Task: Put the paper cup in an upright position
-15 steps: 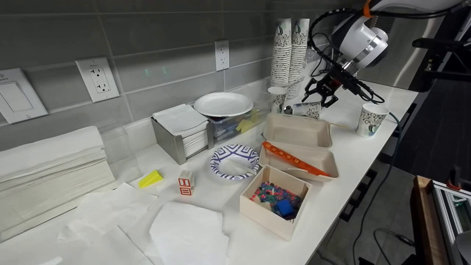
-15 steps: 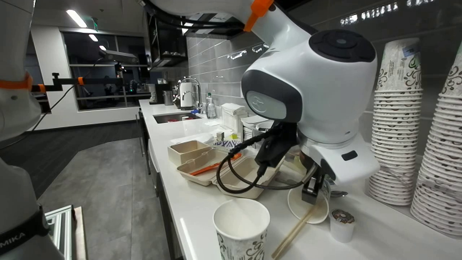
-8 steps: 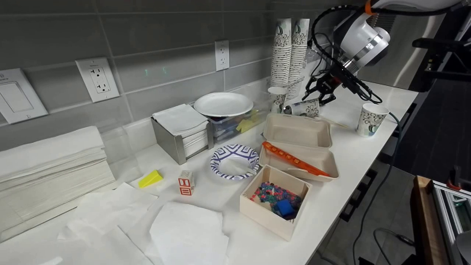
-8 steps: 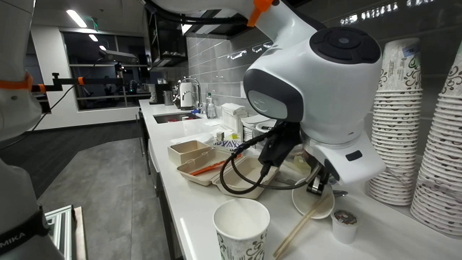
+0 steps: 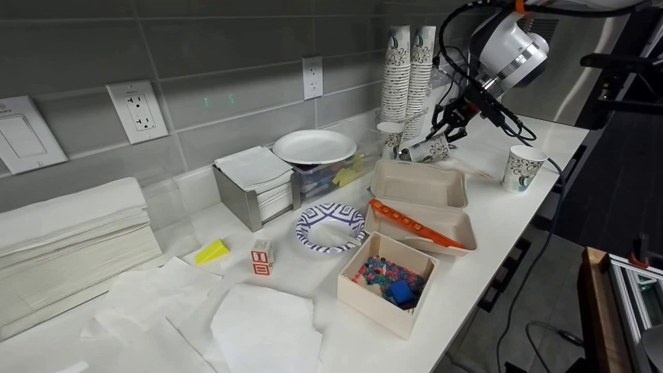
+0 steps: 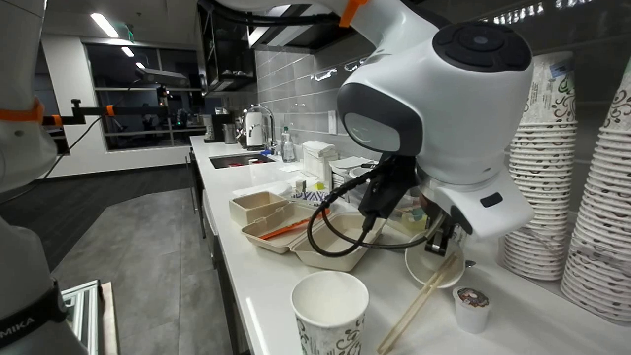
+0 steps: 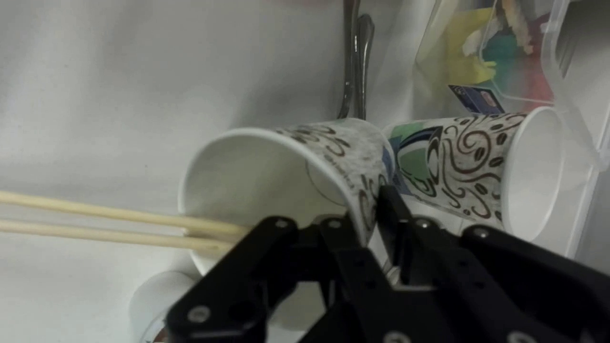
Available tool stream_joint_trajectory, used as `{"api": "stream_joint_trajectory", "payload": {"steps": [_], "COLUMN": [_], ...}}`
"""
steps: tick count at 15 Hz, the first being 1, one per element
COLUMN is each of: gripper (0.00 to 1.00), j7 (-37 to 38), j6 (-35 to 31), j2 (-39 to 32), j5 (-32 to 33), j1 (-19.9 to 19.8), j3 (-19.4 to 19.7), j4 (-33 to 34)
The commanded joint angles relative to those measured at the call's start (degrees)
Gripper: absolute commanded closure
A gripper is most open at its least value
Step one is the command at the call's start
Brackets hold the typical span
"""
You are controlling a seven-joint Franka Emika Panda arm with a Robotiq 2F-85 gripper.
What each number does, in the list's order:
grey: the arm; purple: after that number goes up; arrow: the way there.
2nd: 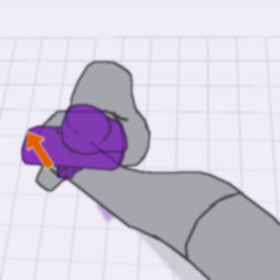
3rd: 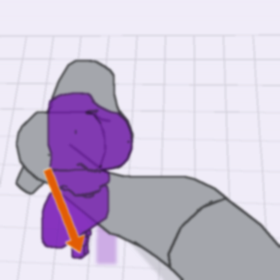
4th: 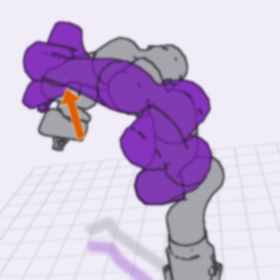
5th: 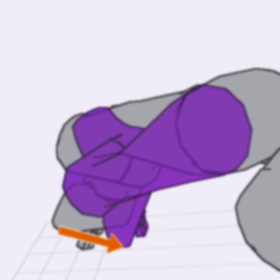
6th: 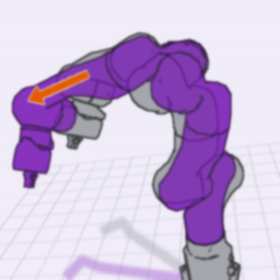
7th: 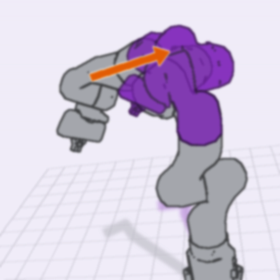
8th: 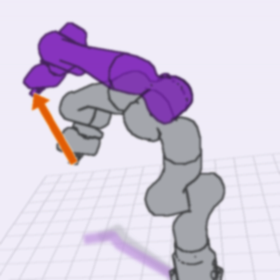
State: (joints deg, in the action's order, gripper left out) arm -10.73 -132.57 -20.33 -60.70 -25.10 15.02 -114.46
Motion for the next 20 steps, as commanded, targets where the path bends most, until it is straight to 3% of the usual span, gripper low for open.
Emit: {"api": "stream_joint_trajectory", "payload": {"steps": [1,7,13,20], "gripper": [1.0,0.98,0.98,0.98], "j7": [-1.57,-1.82,-0.78,2.09], "j6": [2.06,1.03,-1.97,-17.11], "j2": [1.59,5.55,7.79,7.37], "j5": [0.09,7.29,22.67,42.04], "j1": [0.17,2.39,5.7,9.62], "j3": [0.42,0.67,0.25,-0.94], "j4": [-0.56,-1.97,-2.57,-3.63]}}
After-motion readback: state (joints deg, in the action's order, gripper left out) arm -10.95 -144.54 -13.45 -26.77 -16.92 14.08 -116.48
